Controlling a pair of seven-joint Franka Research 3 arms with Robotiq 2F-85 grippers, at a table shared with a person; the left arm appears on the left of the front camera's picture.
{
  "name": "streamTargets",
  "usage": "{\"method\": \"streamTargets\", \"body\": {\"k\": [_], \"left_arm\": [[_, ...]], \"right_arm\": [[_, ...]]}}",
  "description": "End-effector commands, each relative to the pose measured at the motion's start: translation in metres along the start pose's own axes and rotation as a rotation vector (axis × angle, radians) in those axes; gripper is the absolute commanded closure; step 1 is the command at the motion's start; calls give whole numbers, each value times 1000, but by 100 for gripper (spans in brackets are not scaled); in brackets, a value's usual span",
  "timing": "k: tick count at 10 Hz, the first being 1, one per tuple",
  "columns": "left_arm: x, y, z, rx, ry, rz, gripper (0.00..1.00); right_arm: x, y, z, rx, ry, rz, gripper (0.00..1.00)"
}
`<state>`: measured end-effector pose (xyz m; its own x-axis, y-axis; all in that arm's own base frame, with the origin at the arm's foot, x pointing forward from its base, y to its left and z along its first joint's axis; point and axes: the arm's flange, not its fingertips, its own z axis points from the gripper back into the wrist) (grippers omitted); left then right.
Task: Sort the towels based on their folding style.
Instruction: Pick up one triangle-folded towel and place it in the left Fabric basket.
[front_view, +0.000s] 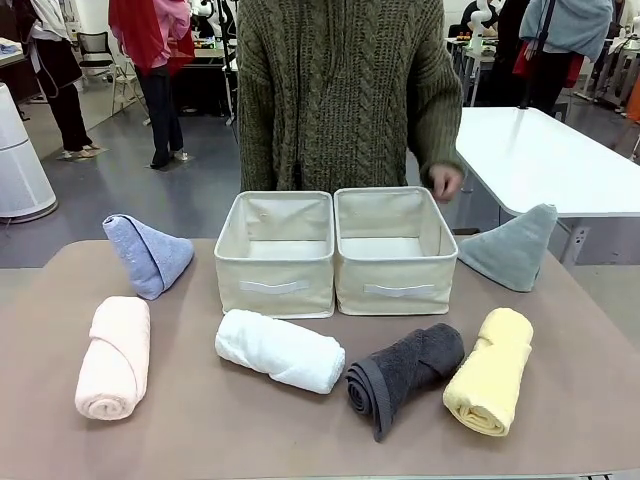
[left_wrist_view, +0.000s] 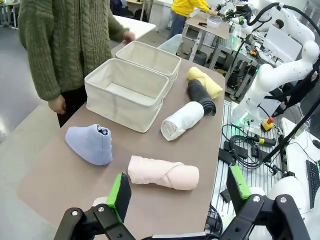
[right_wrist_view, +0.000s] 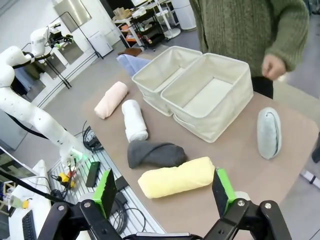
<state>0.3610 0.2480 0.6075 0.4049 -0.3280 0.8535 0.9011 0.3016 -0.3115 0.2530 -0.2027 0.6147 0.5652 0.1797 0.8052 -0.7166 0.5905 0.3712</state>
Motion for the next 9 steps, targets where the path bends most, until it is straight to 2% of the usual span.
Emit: {"method": "streamTargets", "body": {"k": [1,4,5,8,9], "left_arm": [[-2,-1,2,-6,-5,-14,0],[-2,-1,2,-6,-5,-14,0],[-2,-1,2,-6,-5,-14,0],[-2,-1,2,-6,-5,-14,0],[-2,-1,2,-6,-5,-14,0]], "right_arm": [[1,-1,1,12,-12,18,0],[-1,1,1,0,2,1,0],[-1,-3,20,72,-88,6,0],[-2,-13,18,147,-218,2,0],[-7,-17,12,162,-163,-14,0]]}}
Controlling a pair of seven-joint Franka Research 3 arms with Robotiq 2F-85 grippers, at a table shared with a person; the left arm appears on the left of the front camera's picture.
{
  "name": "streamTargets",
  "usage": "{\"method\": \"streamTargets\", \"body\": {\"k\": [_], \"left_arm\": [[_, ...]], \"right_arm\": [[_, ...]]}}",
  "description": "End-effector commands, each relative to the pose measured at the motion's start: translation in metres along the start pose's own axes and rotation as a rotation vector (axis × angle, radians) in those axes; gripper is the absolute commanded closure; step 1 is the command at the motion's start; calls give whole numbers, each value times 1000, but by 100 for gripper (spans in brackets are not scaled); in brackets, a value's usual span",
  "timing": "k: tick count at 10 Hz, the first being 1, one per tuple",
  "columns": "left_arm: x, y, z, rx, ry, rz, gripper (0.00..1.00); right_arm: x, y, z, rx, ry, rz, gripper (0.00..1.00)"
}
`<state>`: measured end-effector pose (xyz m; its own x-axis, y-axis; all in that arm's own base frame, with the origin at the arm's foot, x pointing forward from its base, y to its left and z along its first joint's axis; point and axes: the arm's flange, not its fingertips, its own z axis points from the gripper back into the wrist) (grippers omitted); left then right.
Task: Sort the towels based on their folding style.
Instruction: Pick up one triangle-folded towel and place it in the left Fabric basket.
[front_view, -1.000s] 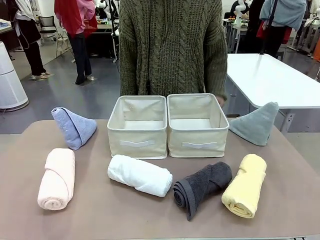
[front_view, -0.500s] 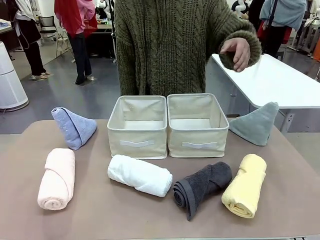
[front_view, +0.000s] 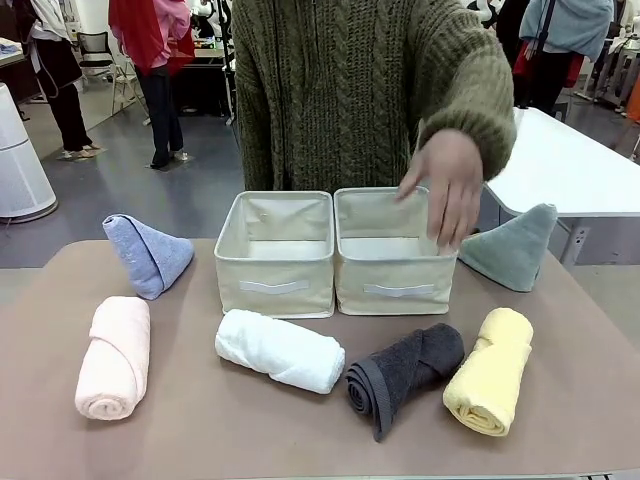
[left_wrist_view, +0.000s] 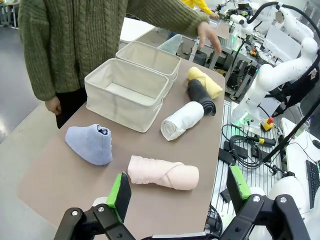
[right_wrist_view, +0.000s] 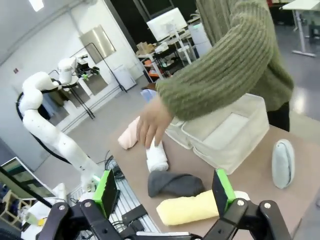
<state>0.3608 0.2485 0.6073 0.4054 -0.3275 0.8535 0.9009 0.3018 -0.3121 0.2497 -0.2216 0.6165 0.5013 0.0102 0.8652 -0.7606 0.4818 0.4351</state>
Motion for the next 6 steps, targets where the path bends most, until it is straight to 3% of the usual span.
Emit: {"method": "streamTargets", "body": {"k": [1,2,6], "left_arm": [[-1,-1,2,-6,-4,-15,0],[0,0,0,0,0,0,0],[85,20,-87,325,374,314,0]], "right_arm": [[3,6,2,-25,9,11,0],[3,6,2,-25,9,11,0],[3,6,2,-25,9,11,0]]}}
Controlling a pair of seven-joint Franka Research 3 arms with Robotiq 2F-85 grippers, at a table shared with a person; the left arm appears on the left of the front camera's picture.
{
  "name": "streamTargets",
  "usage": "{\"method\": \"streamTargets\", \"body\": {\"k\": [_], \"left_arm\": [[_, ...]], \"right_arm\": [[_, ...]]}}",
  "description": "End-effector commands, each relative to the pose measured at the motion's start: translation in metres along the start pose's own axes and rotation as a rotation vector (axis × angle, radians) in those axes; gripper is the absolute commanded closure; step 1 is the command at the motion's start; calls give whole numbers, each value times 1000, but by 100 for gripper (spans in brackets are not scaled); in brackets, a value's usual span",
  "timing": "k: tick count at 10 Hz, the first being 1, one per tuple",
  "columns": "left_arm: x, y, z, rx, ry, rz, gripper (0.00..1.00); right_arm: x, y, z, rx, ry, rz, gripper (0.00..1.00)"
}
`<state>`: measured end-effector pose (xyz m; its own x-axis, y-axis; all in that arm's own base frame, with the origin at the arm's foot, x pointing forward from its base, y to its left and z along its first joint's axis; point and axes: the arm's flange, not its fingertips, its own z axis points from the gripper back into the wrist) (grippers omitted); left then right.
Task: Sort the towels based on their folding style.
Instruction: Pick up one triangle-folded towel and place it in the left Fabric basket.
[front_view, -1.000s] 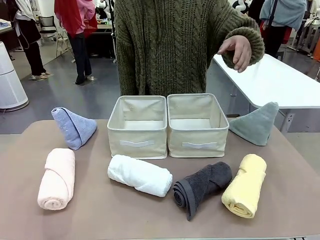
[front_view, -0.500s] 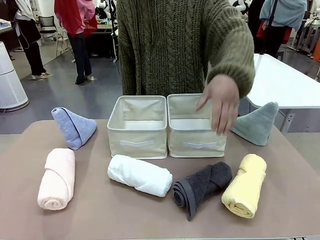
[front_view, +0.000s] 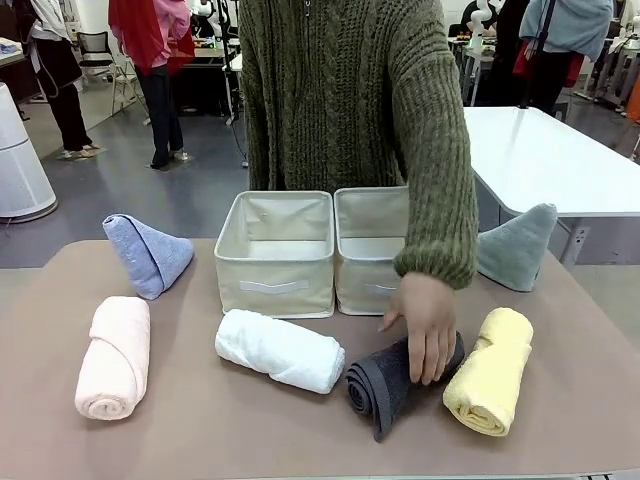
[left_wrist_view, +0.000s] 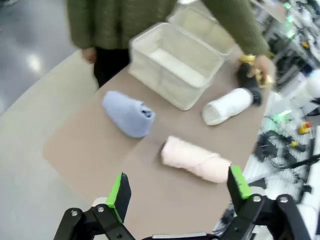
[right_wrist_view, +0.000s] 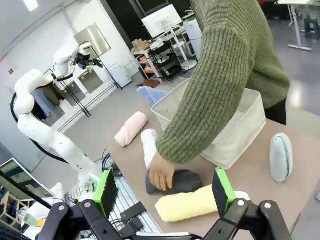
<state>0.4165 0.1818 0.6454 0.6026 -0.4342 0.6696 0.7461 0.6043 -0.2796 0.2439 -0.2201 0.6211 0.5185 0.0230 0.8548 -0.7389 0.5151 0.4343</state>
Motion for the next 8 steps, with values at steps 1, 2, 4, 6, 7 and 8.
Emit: {"method": "streamTargets", "body": {"k": [1,2,4,6,7,8], "left_arm": [[36,-14,-64,118,289,166,0],[49,-16,-96,199,378,207,0],[57,-14,-158,340,471,252,0],[54,-16,-192,372,437,237,0],[46,-27,-168,273,369,178,0],[58,-16,-196,359,463,237,0]], "right_arm": [[2,-1,0,13,-12,22,0],[2,-1,0,13,-12,22,0],[2,-1,0,13,-12,22,0],[2,-1,0,13,-12,22,0],[2,-1,0,13,-12,22,0],[2,-1,0,13,-12,22,0]]}}
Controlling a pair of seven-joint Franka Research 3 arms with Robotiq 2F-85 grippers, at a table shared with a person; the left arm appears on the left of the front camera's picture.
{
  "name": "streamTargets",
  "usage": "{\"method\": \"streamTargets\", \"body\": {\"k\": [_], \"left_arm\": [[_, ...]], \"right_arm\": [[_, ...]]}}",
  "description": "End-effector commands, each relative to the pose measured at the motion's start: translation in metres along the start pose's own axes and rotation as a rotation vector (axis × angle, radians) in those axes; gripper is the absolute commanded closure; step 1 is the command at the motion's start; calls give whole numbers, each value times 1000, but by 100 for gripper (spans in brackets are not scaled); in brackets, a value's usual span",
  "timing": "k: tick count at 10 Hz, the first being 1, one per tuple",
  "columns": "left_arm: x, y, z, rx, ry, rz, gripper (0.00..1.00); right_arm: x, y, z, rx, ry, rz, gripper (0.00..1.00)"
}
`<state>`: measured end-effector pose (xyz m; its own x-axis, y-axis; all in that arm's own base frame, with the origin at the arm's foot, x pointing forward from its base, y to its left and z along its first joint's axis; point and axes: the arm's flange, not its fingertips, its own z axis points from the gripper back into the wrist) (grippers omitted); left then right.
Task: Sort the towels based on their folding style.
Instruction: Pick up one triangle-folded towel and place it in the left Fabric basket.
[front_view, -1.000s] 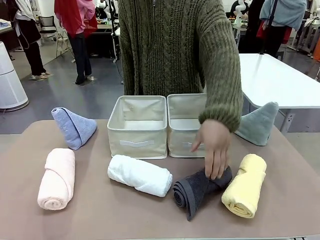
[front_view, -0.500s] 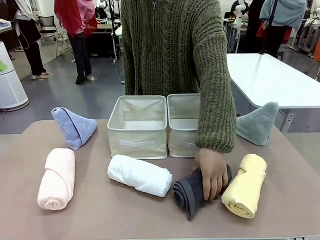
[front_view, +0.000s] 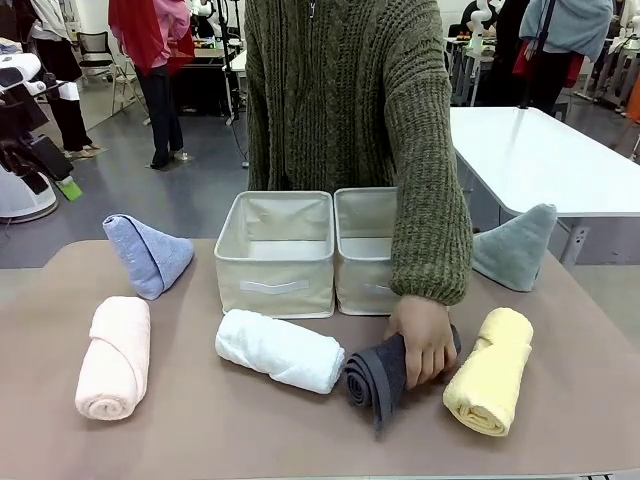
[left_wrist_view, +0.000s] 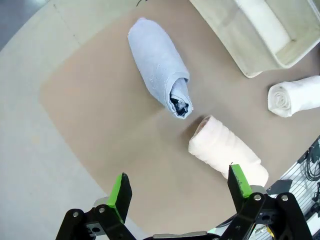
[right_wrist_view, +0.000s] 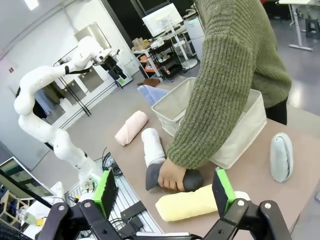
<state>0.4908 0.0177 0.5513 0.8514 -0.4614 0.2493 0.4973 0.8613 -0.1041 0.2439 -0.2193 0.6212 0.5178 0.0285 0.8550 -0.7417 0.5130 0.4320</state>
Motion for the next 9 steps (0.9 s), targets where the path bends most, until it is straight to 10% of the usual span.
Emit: {"method": "streamTargets", "body": {"k": [1,9], "left_arm": [[5,1,1,25,21,10,0],[19,2,-12,4,58,28,0]], "right_arm": [[1,-2,1,10,-17,18,0],[1,-2,1,10,-17,18,0]]}}
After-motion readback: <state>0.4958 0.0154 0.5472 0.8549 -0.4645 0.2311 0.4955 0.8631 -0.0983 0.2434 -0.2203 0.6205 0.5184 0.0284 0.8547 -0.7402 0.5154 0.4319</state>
